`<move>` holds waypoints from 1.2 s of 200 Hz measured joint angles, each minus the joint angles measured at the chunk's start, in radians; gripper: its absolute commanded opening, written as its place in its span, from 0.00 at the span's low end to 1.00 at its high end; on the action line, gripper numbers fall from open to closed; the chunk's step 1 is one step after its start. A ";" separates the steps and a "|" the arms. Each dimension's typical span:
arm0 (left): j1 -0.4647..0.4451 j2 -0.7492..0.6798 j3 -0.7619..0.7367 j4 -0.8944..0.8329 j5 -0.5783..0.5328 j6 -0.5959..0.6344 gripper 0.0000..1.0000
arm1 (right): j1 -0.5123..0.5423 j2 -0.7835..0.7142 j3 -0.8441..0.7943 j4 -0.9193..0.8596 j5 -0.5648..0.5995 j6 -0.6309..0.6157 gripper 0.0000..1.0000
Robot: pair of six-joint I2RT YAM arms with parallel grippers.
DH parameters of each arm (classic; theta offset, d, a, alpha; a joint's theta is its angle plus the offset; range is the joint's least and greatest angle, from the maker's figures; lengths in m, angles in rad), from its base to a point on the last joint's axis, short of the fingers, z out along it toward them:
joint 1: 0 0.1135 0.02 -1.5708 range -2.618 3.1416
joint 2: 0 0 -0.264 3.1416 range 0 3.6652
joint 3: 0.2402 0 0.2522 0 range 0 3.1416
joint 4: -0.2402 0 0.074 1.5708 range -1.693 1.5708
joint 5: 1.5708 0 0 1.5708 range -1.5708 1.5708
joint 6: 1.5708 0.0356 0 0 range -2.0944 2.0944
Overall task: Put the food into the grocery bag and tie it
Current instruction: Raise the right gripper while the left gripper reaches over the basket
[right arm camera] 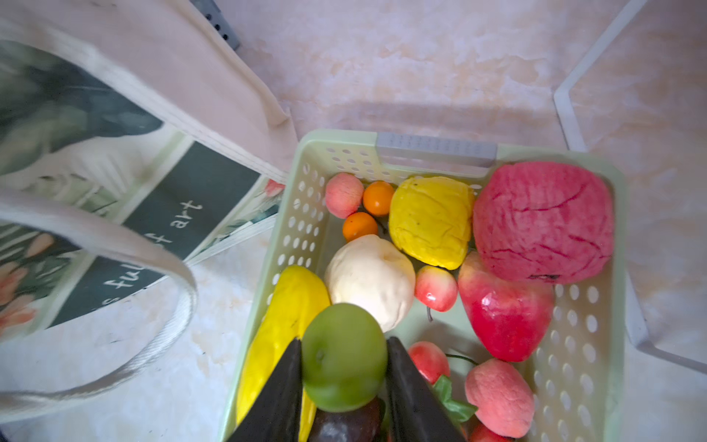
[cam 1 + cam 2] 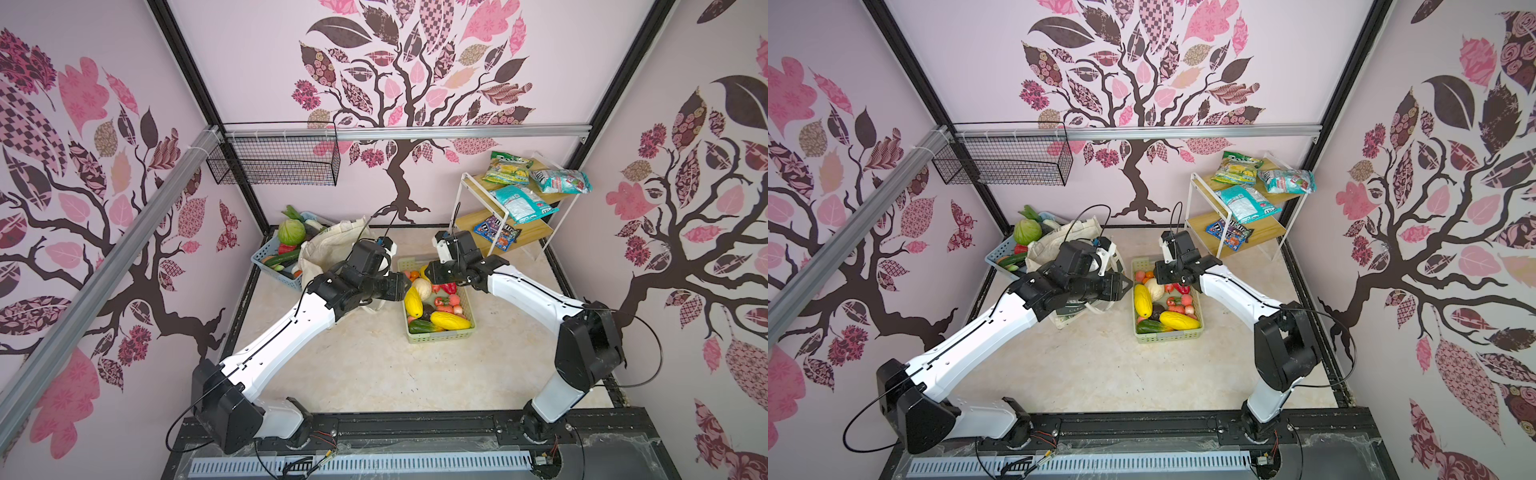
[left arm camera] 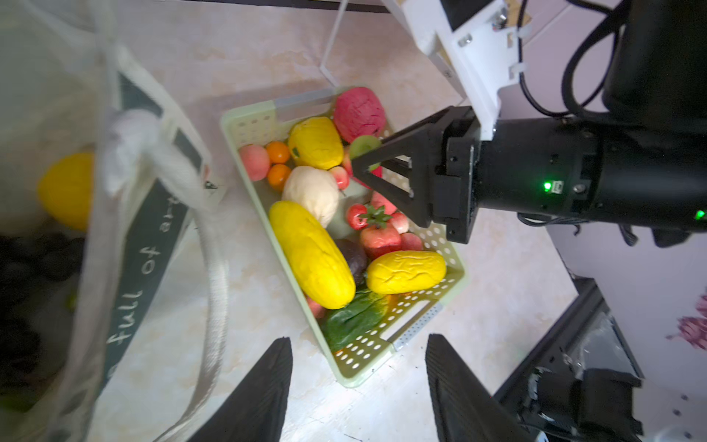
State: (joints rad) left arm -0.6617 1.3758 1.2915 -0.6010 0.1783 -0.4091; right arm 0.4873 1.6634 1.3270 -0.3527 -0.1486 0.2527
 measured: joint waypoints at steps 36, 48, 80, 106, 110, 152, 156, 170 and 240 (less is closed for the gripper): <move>-0.034 -0.003 -0.050 0.068 0.067 0.072 0.60 | -0.023 -0.051 0.000 0.017 -0.100 0.048 0.39; -0.050 -0.005 -0.067 0.098 0.074 0.092 0.60 | -0.034 -0.070 -0.005 0.027 -0.128 0.072 0.39; -0.059 -0.012 -0.129 0.177 0.069 0.117 0.60 | -0.052 -0.112 -0.016 0.044 -0.208 0.139 0.40; -0.059 -0.009 -0.159 0.237 0.050 0.147 0.60 | -0.057 -0.126 -0.026 0.053 -0.276 0.193 0.40; -0.059 -0.008 -0.164 0.253 0.048 0.150 0.60 | -0.057 -0.127 -0.029 0.052 -0.287 0.202 0.40; -0.059 0.000 -0.220 0.410 0.029 0.167 0.60 | -0.056 -0.153 -0.053 0.051 -0.346 0.265 0.41; -0.059 0.000 -0.224 0.421 0.023 0.168 0.60 | -0.056 -0.156 -0.055 0.048 -0.345 0.264 0.41; -0.059 0.000 -0.229 0.436 -0.005 0.172 0.59 | -0.056 -0.165 -0.063 0.037 -0.335 0.262 0.43; -0.058 0.055 -0.211 0.394 -0.107 0.168 0.48 | -0.079 -0.180 -0.178 -0.036 -0.109 0.162 0.37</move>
State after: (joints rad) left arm -0.7193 1.4303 1.0801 -0.2070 0.0711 -0.2413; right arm 0.4088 1.4837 1.1492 -0.3885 -0.2577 0.4145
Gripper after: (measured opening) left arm 0.483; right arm 0.377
